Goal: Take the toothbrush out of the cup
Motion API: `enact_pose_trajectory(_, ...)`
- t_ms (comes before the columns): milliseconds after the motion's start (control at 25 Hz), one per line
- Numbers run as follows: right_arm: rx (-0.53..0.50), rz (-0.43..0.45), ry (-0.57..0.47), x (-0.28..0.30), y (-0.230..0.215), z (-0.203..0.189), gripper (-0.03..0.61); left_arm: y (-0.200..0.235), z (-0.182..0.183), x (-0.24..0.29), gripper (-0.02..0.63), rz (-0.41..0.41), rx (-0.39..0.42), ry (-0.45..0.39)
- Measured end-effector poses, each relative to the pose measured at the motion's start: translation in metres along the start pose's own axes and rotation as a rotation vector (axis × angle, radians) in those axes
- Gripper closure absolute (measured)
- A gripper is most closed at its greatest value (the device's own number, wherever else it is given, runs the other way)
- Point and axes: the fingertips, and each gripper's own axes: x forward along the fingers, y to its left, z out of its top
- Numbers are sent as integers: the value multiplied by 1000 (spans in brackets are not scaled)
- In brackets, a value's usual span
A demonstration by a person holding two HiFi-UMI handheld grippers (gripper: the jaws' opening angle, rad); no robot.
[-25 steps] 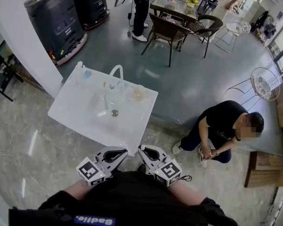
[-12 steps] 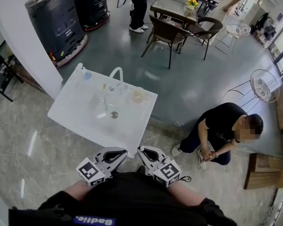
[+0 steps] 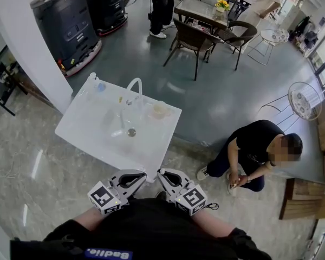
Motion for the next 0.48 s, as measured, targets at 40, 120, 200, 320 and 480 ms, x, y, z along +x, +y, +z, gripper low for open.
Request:
enact_pose_trajectory(40, -1, 2, -1, 0, 1, 0, 558, 0, 0, 0, 604, 1, -1, 0)
enact_pose_trajectory(120, -3, 7, -2, 0, 2, -1, 558, -1, -1, 0, 604, 5, -1, 0)
enact_pose_trajectory(200, -2, 10, 1, -1, 3, -1, 558, -2, -2, -1, 604, 7, 1, 0)
enact_pose_trajectory(320, -1, 10, 15, 0, 4, 3, 558, -1, 0, -1, 604, 9, 1, -3)
enact_pose_trajectory(480, -11, 16, 3, 4, 4, 1, 558, 3, 0, -4, 604, 12, -1, -3)
